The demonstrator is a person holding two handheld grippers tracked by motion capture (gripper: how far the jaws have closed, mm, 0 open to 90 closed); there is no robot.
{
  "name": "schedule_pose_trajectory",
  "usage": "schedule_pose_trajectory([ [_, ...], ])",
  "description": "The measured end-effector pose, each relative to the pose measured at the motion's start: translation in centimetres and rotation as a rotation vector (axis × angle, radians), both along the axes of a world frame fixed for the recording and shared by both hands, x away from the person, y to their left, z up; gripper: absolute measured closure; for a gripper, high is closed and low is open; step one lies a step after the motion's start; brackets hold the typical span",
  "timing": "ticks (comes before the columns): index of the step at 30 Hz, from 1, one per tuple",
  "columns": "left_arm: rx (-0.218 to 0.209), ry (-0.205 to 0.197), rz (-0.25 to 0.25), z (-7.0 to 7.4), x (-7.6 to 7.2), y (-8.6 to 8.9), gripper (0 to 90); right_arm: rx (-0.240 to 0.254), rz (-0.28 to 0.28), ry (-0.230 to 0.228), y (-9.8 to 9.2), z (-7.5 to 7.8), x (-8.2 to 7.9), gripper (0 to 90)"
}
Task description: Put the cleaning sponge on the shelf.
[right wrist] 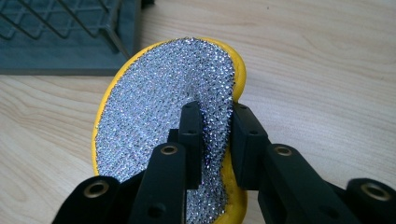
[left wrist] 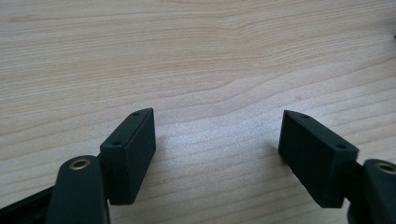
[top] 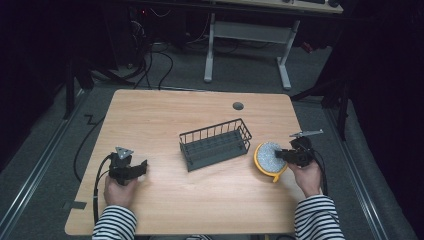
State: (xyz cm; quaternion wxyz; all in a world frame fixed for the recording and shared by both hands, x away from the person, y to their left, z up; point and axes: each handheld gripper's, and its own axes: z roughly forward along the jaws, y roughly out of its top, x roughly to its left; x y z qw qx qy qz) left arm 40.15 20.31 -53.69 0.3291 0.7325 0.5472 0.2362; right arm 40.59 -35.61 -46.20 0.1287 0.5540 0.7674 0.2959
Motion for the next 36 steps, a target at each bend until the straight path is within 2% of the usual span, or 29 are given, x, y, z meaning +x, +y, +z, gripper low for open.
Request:
schedule_pose_trajectory([
  [4, 0.000, 0.000, 0.000, 0.0, 0.0, 0.0, 27.8, 0.015, 0.022, -0.031, 0.2, 1.2, -0.4, 76.7],
  [5, 0.000, 0.000, 0.000, 0.0, 0.0, 0.0, 27.9, 0.016, 0.035, -0.052, 0.4, 1.9, -0.6, 76.7],
  [6, 0.000, 0.000, 0.000, 0.0, 0.0, 0.0, 27.8, 0.016, 0.035, -0.052, 0.4, 1.9, -0.6, 76.7],
  [7, 0.000, 0.000, 0.000, 0.0, 0.0, 0.0, 27.8, 0.015, 0.052, -0.076, 0.7, 2.8, -0.8, 76.6],
  [8, 0.000, 0.000, 0.000, 0.0, 0.0, 0.0, 27.8, 0.015, 0.052, -0.076, 0.7, 2.8, -0.8, 76.6],
  [13, -0.001, 0.000, -0.001, 0.0, 0.0, 0.0, 27.7, 0.024, 0.086, -0.115, 1.8, 4.8, -0.9, 76.7],
  [20, -0.002, 0.000, -0.001, 0.0, 0.0, 0.0, 27.6, 0.031, 0.110, -0.139, 2.8, 6.3, -0.8, 76.8],
  [29, -0.004, 0.000, -0.002, 0.0, 0.0, 0.0, 27.6, 0.032, 0.150, -0.170, 4.6, 8.7, 0.9, 76.7],
  [36, -0.008, 0.001, -0.002, 0.0, 0.0, 0.1, 27.8, 0.048, 0.158, -0.185, 5.8, 9.4, 2.4, 76.5],
])
